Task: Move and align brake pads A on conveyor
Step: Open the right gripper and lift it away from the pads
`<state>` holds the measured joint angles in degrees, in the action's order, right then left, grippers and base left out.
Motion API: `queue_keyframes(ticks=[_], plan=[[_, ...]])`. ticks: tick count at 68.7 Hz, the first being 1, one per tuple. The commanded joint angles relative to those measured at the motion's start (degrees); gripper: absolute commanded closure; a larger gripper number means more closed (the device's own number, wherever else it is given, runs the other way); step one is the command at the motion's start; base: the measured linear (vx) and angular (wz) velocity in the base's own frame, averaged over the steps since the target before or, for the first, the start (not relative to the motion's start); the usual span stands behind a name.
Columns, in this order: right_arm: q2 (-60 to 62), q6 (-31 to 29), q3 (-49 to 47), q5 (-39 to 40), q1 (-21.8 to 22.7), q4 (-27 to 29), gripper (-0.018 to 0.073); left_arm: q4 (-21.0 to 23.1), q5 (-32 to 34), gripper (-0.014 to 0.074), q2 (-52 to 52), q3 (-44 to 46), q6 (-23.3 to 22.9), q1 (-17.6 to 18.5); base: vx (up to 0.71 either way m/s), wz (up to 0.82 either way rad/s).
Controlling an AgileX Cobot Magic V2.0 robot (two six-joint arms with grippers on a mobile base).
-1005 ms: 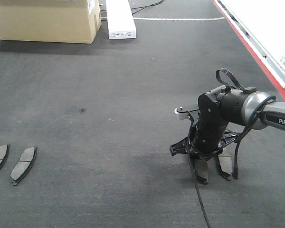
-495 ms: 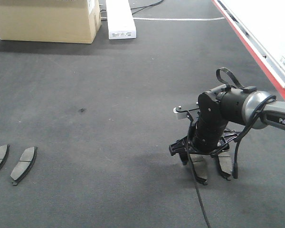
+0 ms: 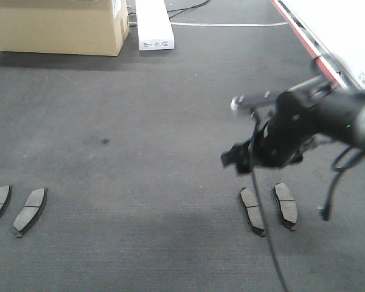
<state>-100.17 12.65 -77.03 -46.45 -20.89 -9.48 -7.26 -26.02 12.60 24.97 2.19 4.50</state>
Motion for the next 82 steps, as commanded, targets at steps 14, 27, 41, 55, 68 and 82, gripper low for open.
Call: queue_keyframes(ticks=[14, 27, 41, 55, 68, 82], plan=[[13.5, 0.5, -1.4, 5.1, 1.9, -5.6, 0.0577, -0.1, 4.0, 0.0602, 0.6, 1.4, -0.1, 0.0, 0.00, 0.00], [20.0, 0.5, 0.0, 5.3, 5.0, -5.7, 0.0571, -0.1, 4.0, 0.0602, 0.6, 1.4, -0.1, 0.0, 0.00, 0.00], [30.1, 0.5, 12.6, 11.3, 10.2, -5.7, 0.0568, -0.1, 4.0, 0.0602, 0.6, 1.4, -0.1, 0.0, 0.00, 0.00], [43.2, 0.5, 25.0, 16.2, 13.6, -5.4, 0.0566, -0.1, 4.0, 0.0602, 0.6, 1.4, -0.1, 0.0, 0.00, 0.00], [55.3, 0.5, 34.2, 20.2, 14.2, -5.7, 0.0566, -0.1, 4.0, 0.0602, 0.6, 1.4, -0.1, 0.0, 0.00, 0.00], [64.2, 0.6, 36.7, 17.6, 14.2, -5.5, 0.0566, -0.1, 4.0, 0.0602, 0.6, 1.4, -0.1, 0.0, 0.00, 0.00]])
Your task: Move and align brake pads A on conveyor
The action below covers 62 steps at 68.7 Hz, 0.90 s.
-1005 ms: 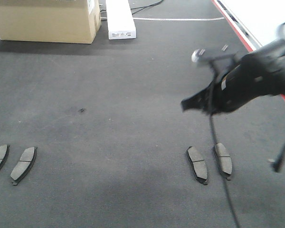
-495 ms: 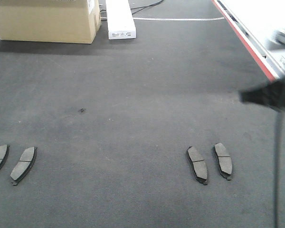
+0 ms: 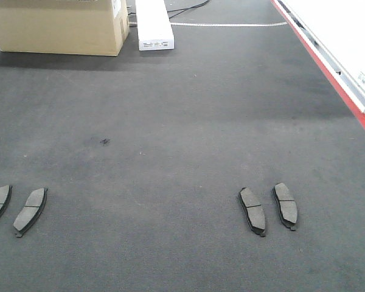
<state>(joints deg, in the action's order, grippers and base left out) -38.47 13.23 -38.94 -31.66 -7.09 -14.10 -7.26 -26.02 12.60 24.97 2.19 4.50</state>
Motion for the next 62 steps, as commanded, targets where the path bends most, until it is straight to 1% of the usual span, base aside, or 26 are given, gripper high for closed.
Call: queue_keyframes(ticks=[1, 39, 62], plan=[[3.1, 0.1, -1.4, 2.6, 0.4, -0.9, 0.0566, -0.1, 4.0, 0.0602, 0.6, 1.4, -0.1, 0.0, 0.00, 0.00], [14.8, 0.0, -1.4, 2.2, 0.4, -0.9, 0.0566, -0.1, 4.0, 0.0602, 0.6, 1.4, -0.1, 0.0, 0.00, 0.00], [15.4, 0.0, -1.4, 2.2, 0.4, -0.9, 0.0566, -0.1, 4.0, 0.0602, 0.6, 1.4, -0.1, 0.0, 0.00, 0.00]])
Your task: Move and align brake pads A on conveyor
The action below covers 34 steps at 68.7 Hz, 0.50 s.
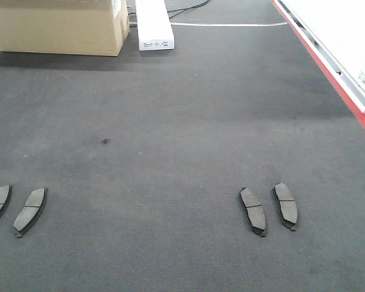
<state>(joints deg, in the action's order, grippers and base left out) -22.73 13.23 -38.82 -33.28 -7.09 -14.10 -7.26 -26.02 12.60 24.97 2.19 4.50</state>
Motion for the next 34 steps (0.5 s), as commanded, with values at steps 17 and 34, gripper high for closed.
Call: queue_keyframes(ticks=[17, 34], plan=[[-0.4, 0.0, -1.5, 3.9, 0.4, -0.9, 0.0566, -0.1, 4.0, 0.0602, 0.6, 1.4, -0.1, 0.0, 0.00, 0.00], [-0.4, 0.0, -1.5, 3.9, 0.4, -0.9, 0.0566, -0.1, 4.0, 0.0602, 0.6, 1.4, -0.1, 0.0, 0.00, 0.00]])
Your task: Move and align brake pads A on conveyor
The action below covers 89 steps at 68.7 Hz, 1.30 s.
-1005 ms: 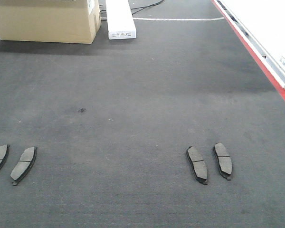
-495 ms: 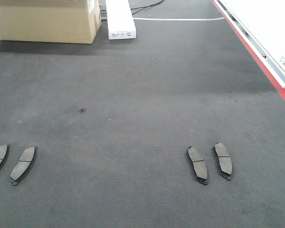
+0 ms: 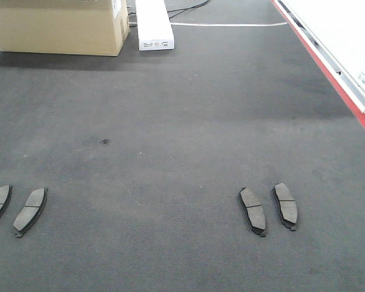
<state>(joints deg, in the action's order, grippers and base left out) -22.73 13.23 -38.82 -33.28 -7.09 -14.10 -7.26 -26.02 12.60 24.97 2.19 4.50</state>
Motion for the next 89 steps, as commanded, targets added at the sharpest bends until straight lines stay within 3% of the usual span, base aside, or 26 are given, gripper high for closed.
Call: queue_keyframes(ticks=[1, 16, 26, 34, 44, 63, 89], plan=[[-0.4, 0.0, -1.5, 3.9, 0.4, -0.9, 0.0566, -0.1, 4.0, 0.0602, 0.6, 1.4, -0.1, 0.0, 0.00, 0.00], [-0.4, 0.0, -1.5, 3.9, 0.4, -0.9, 0.0566, -0.1, 6.0, 0.0602, 0.6, -1.0, -0.1, 0.0, 0.00, 0.00], [-0.4, 0.0, -1.5, 3.9, 0.4, -0.9, 0.0566, 7.3, 9.3, 0.0602, 0.6, -5.7, -0.1, -1.7, 0.00, 0.00], [-0.4, 0.0, -1.5, 3.9, 0.4, -0.9, 0.0566, 10.5, 10.4, 0.0602, 0.4, -8.6, -0.1, -4.1, 0.00, 0.00], [-0.4, 0.0, -1.5, 3.9, 0.4, -0.9, 0.0566, 10.5, 11.8, 0.0602, -3.1, -11.9, -0.1, -4.7, 0.00, 0.00], [-0.4, 0.0, -1.5, 3.9, 0.4, -0.9, 0.0566, 10.7, 27.5, 0.0602, -14.6, -27.8, -0.2, -4.7, 0.00, 0.00], [-0.3, 0.0, -1.5, 3.7, 0.4, -1.1, 0.0566, 10.4, 25.2, 0.0602, -14.2, -27.5, 0.0, -4.7, 0.00, 0.00]])
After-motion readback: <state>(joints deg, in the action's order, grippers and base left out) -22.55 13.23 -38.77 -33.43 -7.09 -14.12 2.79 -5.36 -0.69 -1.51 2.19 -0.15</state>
